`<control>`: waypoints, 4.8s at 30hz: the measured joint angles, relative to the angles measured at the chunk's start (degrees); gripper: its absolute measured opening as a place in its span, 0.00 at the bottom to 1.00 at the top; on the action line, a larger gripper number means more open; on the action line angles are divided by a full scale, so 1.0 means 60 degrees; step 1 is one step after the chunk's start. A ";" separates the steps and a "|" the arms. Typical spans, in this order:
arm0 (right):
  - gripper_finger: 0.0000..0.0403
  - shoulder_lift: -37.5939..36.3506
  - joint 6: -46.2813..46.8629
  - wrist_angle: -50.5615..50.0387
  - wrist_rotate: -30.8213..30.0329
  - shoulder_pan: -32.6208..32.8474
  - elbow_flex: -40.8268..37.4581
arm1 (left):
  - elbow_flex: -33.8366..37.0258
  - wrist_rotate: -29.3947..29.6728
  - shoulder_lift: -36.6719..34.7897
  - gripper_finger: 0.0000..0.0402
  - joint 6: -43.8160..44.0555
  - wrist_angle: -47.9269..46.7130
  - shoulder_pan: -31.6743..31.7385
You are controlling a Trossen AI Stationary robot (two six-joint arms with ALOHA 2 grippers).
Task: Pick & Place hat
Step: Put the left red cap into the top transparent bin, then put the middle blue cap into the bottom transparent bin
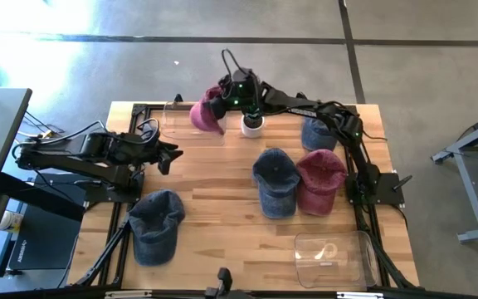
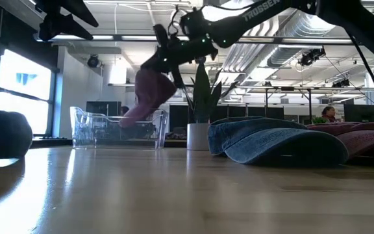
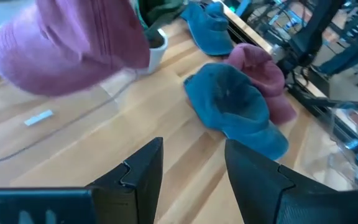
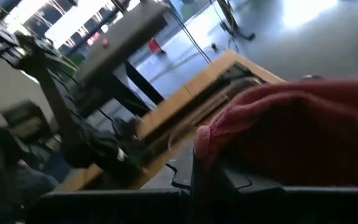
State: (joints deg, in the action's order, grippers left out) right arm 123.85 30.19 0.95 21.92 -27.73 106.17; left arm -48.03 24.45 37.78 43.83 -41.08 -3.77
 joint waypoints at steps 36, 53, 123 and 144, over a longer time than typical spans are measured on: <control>0.04 0.0197 -0.1866 -0.0413 -0.1149 0.0322 -0.0015 | 0.0000 0.0375 -0.0012 0.42 -0.0076 0.0081 0.0000; 0.20 0.0181 -0.3606 -0.0716 -0.2584 0.0355 -0.0186 | 0.0000 0.0350 -0.0008 0.42 -0.0072 0.0088 0.0000; 0.03 -0.5764 -0.2741 -0.5609 0.0710 0.0689 -0.7483 | -0.0004 -0.0044 0.3183 0.42 0.1997 0.2505 -0.3064; 0.01 -0.5581 0.1190 -0.4995 -0.4692 0.6520 -0.6271 | -0.1140 -0.0273 0.2469 0.42 -0.0316 0.2176 -0.3064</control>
State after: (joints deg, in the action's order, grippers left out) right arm 90.36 37.33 -29.02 -6.24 11.39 68.54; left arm -54.87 22.81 52.60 41.93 -28.02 -22.15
